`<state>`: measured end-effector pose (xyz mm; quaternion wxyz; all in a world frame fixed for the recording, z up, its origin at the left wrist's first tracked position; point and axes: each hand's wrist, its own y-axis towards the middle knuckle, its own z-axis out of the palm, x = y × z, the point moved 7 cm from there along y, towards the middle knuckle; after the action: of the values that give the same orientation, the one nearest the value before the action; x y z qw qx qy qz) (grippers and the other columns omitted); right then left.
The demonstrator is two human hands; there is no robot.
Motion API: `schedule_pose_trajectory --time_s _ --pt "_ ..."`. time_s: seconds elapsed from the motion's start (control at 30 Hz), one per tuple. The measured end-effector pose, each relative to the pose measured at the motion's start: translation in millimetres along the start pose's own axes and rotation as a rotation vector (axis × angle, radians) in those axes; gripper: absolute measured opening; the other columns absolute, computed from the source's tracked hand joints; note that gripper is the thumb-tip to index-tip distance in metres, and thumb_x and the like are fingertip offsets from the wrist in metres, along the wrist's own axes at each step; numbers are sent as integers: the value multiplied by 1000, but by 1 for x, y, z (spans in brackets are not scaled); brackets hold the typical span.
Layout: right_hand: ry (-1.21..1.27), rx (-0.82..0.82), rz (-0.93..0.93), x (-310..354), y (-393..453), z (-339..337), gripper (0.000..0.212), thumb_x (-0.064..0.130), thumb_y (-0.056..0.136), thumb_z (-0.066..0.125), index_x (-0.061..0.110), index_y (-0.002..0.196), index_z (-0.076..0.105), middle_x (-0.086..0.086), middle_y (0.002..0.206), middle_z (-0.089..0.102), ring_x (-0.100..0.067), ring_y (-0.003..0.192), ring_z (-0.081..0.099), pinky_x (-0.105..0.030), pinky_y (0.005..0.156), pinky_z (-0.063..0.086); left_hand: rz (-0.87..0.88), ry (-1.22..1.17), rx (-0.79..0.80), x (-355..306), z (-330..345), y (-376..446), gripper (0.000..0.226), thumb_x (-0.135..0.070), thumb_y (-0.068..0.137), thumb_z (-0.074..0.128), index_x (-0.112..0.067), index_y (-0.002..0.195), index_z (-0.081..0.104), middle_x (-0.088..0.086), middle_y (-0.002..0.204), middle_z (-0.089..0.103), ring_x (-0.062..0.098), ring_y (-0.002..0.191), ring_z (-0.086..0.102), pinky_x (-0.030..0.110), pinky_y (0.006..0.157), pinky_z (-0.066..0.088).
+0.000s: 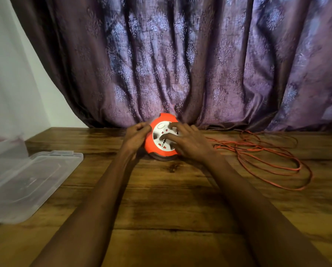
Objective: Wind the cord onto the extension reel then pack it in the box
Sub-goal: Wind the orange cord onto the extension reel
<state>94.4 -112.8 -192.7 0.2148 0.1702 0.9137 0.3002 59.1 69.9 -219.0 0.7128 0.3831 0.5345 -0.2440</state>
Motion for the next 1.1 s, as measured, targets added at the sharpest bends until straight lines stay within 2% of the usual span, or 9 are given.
schedule_pose_trajectory --time_s 0.17,0.33,0.47,0.53,0.63,0.77,0.87,0.97,1.1 --pt "-125 16 72 2 3 -1 47 35 87 58 51 131 51 -5 126 58 -29 107 55 -44 87 39 34 95 68 -6 4 -1 11 -8 88 61 -13 84 69 -11 57 66 -1 47 54 13 46 45" --pt "-118 40 380 -17 2 -2 63 62 77 59 44 136 46 -9 104 72 -33 98 60 -44 85 40 81 98 116 -9 24 -9 20 2 91 60 -11 106 62 1 84 66 7 67 60 21 63 50" --pt "657 -51 1070 -47 -22 17 64 62 73 71 23 123 61 -14 103 74 -33 96 70 -38 82 51 170 98 140 -6 49 -28 37 6 81 69 -18 104 53 2 87 62 -5 63 61 14 58 52" --pt "1241 -161 1325 -50 -32 34 51 49 80 75 5 104 68 -17 83 74 -26 65 72 -29 55 53 170 23 146 0 63 -38 41 0 71 67 -23 101 50 6 90 63 3 72 64 24 67 56" --pt "1424 -190 1458 -55 -42 43 42 51 83 72 10 86 62 -12 59 70 -12 28 48 -12 33 28 158 -13 142 5 72 -45 43 -5 69 66 -26 103 49 14 101 63 21 88 61 43 80 55" --pt "1325 -123 1320 -59 -44 42 46 60 83 68 15 73 63 -11 63 72 -14 34 43 -19 38 29 192 70 49 0 56 -31 38 9 81 66 -18 104 53 -3 89 63 -10 65 61 10 62 49" --pt "896 -91 991 -62 -32 24 40 51 88 66 14 72 68 -14 81 75 -26 59 60 -41 59 51 108 49 -42 -2 31 -14 25 3 87 61 -10 109 62 0 87 68 -5 62 61 12 59 51" --pt "277 -57 448 -41 -16 -1 18 39 88 63 27 100 67 -1 106 67 -28 96 63 -40 76 49 24 83 -24 1 16 -4 16 -4 88 59 -9 98 70 3 82 69 9 65 58 24 60 49" --pt "87 -24 41 -13 -7 -4 39 27 85 61 36 123 60 0 134 55 -27 106 55 -42 81 50 7 74 24 1 8 -1 15 -9 87 60 -15 80 72 -7 66 71 4 53 58 19 53 49"
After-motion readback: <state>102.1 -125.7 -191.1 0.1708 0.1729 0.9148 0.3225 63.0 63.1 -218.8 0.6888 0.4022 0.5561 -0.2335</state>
